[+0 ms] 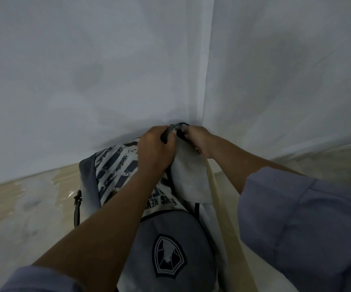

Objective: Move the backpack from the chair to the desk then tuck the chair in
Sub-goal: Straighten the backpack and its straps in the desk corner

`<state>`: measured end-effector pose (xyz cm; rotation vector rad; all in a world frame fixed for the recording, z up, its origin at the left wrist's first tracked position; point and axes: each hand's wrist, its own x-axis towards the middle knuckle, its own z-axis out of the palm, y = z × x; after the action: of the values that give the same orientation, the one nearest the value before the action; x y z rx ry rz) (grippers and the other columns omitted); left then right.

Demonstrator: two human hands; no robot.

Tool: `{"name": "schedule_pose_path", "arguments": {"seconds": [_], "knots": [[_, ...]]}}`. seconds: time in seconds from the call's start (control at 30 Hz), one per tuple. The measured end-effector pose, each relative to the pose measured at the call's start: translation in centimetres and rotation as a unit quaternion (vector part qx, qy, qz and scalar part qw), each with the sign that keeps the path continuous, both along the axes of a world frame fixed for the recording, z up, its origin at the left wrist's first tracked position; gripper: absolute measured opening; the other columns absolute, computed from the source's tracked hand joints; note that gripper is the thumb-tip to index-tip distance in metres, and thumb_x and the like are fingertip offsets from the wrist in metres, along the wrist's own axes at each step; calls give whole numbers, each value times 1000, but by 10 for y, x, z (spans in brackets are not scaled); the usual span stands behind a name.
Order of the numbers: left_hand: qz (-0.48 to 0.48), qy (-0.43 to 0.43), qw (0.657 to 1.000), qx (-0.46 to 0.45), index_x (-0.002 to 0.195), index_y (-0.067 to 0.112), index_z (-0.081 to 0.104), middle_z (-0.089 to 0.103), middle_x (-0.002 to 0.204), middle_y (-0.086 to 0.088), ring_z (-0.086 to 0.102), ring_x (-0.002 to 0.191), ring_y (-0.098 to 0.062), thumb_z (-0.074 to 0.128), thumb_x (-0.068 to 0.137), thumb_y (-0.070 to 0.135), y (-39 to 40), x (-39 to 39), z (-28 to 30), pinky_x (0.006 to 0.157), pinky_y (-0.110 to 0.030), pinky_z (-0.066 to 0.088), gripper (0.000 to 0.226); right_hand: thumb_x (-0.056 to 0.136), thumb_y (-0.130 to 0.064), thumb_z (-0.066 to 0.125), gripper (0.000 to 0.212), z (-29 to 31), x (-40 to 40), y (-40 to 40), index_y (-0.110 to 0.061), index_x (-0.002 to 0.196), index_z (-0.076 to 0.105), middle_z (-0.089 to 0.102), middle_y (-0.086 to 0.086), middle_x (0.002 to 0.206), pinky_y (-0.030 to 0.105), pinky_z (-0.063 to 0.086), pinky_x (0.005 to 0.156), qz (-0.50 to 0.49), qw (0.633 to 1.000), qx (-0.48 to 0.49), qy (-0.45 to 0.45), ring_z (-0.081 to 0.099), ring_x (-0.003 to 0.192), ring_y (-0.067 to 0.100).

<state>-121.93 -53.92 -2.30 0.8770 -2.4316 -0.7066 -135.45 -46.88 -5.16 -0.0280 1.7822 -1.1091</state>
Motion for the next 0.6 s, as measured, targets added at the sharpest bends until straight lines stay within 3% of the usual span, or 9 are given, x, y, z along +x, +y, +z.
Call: {"name": "schedule_pose_path", "arguments": {"seconds": [0.1, 0.27, 0.43, 0.6], "knots": [[-9, -32, 999, 5, 75, 11, 69, 67, 69, -3, 60, 64, -19, 57, 97, 44, -4, -10, -8, 60, -36, 48, 42, 99, -37, 52, 37, -7, 0, -1, -13, 120, 68, 67, 14, 127, 47, 48, 108, 6, 999, -16, 47, 63, 115, 32], [-32, -38, 999, 23, 104, 17, 77, 76, 101, -4, 68, 89, -19, 49, 101, 46, -8, -10, -7, 78, -30, 52, 40, 105, -34, 38, 43, 1, 6, -2, -13, 131, 63, 58, 13, 143, 41, 42, 113, 91, 977, 9, 194, 55, 129, 31], [14, -49, 999, 18, 117, 14, 74, 73, 120, -10, 67, 106, -26, 50, 100, 47, -29, 21, 12, 91, -33, 54, 44, 99, -39, 43, 40, 29, 29, -9, -18, 125, 66, 65, 9, 131, 37, 50, 102, 31, 939, -10, 344, 62, 117, 26], [84, -64, 994, -5, 119, 19, 74, 72, 124, -5, 66, 112, -24, 49, 99, 53, -57, 77, 34, 95, -34, 50, 46, 100, -40, 47, 40, 58, 88, -26, -22, 132, 62, 65, 1, 136, 30, 46, 99, 91, 878, -82, 463, 59, 123, 21]]}}
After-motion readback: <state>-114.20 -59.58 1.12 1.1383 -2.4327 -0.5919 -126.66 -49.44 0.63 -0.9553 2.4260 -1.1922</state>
